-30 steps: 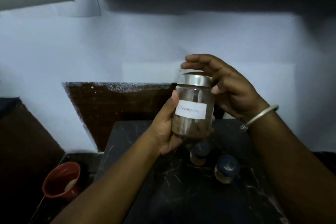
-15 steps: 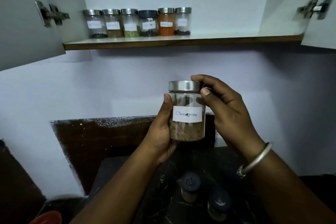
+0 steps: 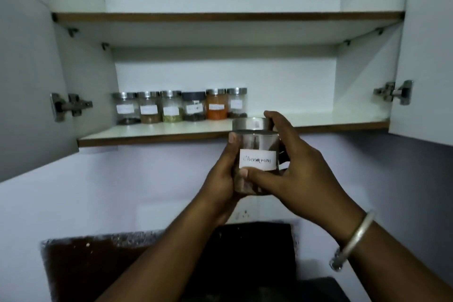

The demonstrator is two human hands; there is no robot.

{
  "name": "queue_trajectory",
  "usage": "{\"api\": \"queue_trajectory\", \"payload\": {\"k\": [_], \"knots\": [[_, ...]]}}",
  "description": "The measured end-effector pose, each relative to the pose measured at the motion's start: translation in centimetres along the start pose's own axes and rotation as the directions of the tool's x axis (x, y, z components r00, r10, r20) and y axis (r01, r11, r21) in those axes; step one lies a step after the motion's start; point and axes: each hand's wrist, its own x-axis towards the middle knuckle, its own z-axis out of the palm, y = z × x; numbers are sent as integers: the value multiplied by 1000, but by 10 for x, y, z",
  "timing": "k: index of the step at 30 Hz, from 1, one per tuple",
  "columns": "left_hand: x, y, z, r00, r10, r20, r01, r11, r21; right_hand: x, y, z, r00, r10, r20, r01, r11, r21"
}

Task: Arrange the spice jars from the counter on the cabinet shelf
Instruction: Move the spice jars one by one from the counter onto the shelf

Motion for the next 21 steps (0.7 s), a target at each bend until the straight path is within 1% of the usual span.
{"api": "queue_trajectory", "payload": {"k": [2, 3, 4, 5, 6, 7, 8, 9, 10, 11, 13, 17, 21], "knots": [[38, 22, -11, 997, 75, -13, -71, 978, 194, 42, 7, -5, 998, -55, -44, 52, 997, -50], [57, 30, -20, 990, 130, -62, -103, 940, 327, 64, 15, -7, 996, -70, -58, 65, 994, -85], [78, 38, -34, 970, 211, -121, -123, 855, 504, 89, 25, -8, 994, -78, -73, 68, 990, -121], [96, 44, -49, 935, 315, -164, -112, 699, 706, 114, 36, -9, 994, -69, -86, 56, 988, -141], [113, 49, -68, 900, 412, -142, -73, 465, 882, 139, 49, -8, 994, -47, -100, 32, 988, -154], [128, 49, -86, 902, 425, -78, -8, 198, 980, 162, 62, -7, 993, -21, -112, 1, 986, -169], [139, 46, -101, 931, 362, -42, 60, -41, 997, 182, 78, -5, 992, 4, -125, -28, 981, -190], [150, 40, -116, 959, 278, -59, 116, -193, 974, 204, 94, -2, 991, 26, -131, -54, 976, -210], [156, 33, -126, 974, 203, -104, 157, -268, 951, 223, 111, 1, 990, 57, -130, -85, 971, -222], [164, 27, -135, 979, 155, -132, 174, -294, 940, 242, 127, 5, 988, 92, -124, -119, 965, -232], [173, 21, -143, 984, 123, -130, 162, -312, 936, 269, 152, 12, 981, 163, -101, -185, 945, -269], [177, 20, -147, 979, 147, -139, 177, -288, 941, 310, 188, 41, 978, 211, -3, -195, 897, -398], [177, 17, -148, 979, 177, -105, 152, -271, 950, 338, 207, 66, 957, 290, 19, -256, 873, -415]]}}
